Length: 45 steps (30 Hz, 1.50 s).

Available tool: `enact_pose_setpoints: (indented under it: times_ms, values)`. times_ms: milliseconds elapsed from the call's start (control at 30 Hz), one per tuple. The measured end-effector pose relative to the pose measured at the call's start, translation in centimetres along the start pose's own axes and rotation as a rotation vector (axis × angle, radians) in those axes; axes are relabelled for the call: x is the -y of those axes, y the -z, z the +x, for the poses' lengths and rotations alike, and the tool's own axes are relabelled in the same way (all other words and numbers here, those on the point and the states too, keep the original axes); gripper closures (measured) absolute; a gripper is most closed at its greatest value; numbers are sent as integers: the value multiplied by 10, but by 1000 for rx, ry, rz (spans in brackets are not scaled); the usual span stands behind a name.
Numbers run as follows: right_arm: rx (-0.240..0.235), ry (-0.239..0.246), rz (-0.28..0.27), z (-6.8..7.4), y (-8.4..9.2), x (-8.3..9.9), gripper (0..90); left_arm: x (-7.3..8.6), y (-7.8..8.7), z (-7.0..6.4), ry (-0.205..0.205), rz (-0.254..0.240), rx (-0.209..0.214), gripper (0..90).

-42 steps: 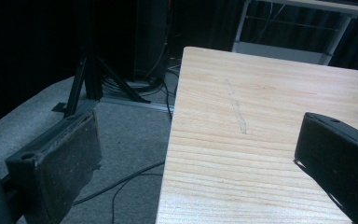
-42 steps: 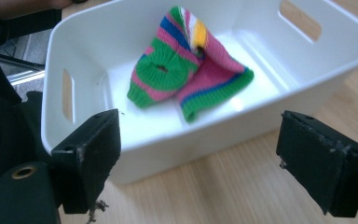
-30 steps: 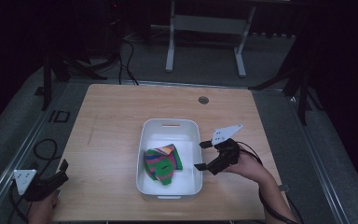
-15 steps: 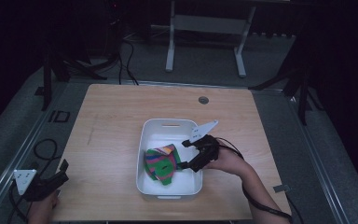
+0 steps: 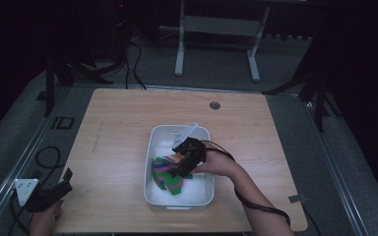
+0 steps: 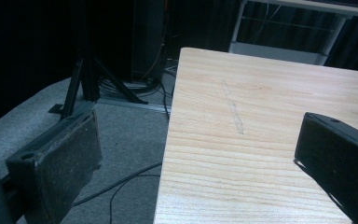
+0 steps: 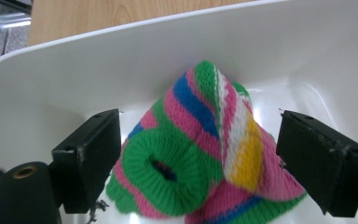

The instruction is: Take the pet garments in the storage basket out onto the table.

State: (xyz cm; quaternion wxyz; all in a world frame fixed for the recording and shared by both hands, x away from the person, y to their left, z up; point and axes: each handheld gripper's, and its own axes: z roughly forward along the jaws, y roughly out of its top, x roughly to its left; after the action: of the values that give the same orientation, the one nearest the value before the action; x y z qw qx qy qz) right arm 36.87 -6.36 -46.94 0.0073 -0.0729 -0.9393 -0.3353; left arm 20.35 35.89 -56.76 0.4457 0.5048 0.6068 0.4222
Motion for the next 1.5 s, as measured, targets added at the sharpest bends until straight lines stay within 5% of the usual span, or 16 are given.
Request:
enact_pose_setpoints:
  times_ms: [567, 667, 767, 967, 1500]
  values:
    - [10, 36, 142, 4, -49, -10, 203, 0, 0, 0, 0, 1, 3, 9]
    - [44, 70, 194, 6, -54, -9, 338, 0, 0, 1, 16, 3, 0, 9]
    - [58, 99, 221, 10, -54, -10, 622, 0, 0, 1, 11, 1, 0, 9]
    - [52, 103, 170, 9, -35, -12, 719, 0, 0, 1, 10, 1, 1, 9]
    - [102, 118, 27, 17, 39, -29, 725, 0, 0, 0, 5, 4, -4, 9]
